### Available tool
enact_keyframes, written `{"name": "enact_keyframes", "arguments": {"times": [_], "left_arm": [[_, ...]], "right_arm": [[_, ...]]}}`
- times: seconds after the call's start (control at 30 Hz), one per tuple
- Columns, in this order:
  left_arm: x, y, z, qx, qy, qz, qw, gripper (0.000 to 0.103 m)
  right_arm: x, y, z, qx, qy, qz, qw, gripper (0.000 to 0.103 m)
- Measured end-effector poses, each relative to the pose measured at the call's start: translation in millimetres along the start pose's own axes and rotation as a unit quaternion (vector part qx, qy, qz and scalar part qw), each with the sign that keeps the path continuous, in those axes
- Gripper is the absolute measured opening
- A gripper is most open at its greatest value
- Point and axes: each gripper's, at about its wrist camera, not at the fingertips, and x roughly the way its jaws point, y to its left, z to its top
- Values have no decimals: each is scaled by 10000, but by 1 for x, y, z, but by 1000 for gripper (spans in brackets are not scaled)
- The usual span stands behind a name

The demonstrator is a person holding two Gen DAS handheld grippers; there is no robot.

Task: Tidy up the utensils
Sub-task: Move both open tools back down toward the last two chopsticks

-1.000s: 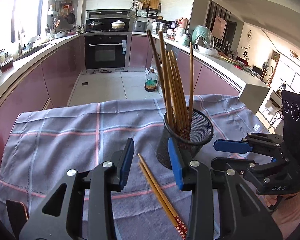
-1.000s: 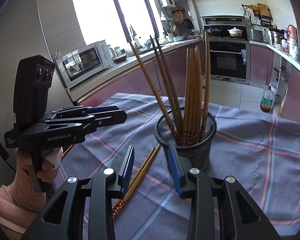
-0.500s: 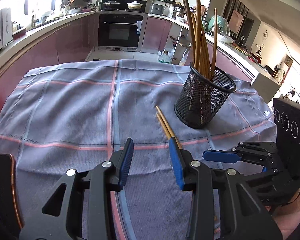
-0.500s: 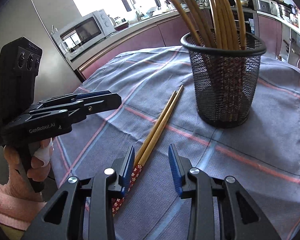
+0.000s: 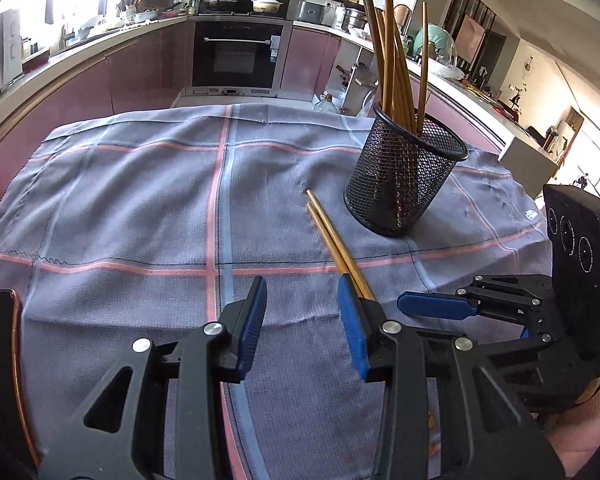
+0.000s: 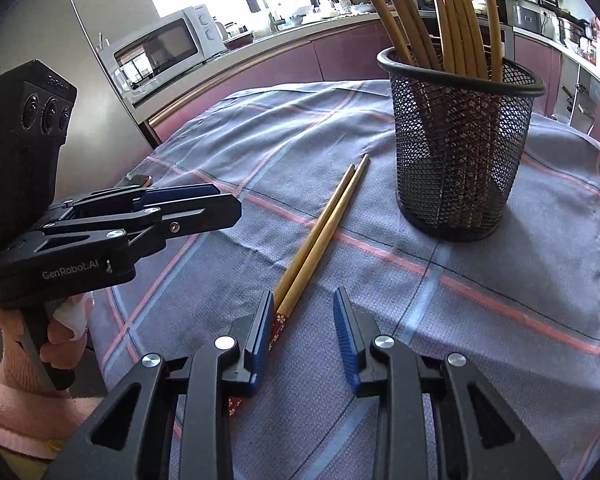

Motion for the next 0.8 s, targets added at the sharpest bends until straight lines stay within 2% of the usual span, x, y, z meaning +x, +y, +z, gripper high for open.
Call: {"name": "enact_keyframes", "arguments": {"times": [0.1, 0.57, 0.73, 0.8], "left_arm": [[1, -4, -1, 70, 21, -22, 10000, 37], [20, -37, -13, 689, 336, -301, 9966, 37], [33, -43, -17, 731, 546, -213, 9956, 30], [36, -43, -19, 690, 596, -230, 9956, 24]], "right_arm": [[0, 0, 0, -18, 14, -58, 10000, 25], [-9, -16, -4, 103, 16, -167, 9998, 24], [-8, -15, -3, 56, 29, -181, 9998, 23], [-6, -13, -3, 33, 42, -159, 9999, 17]]}}
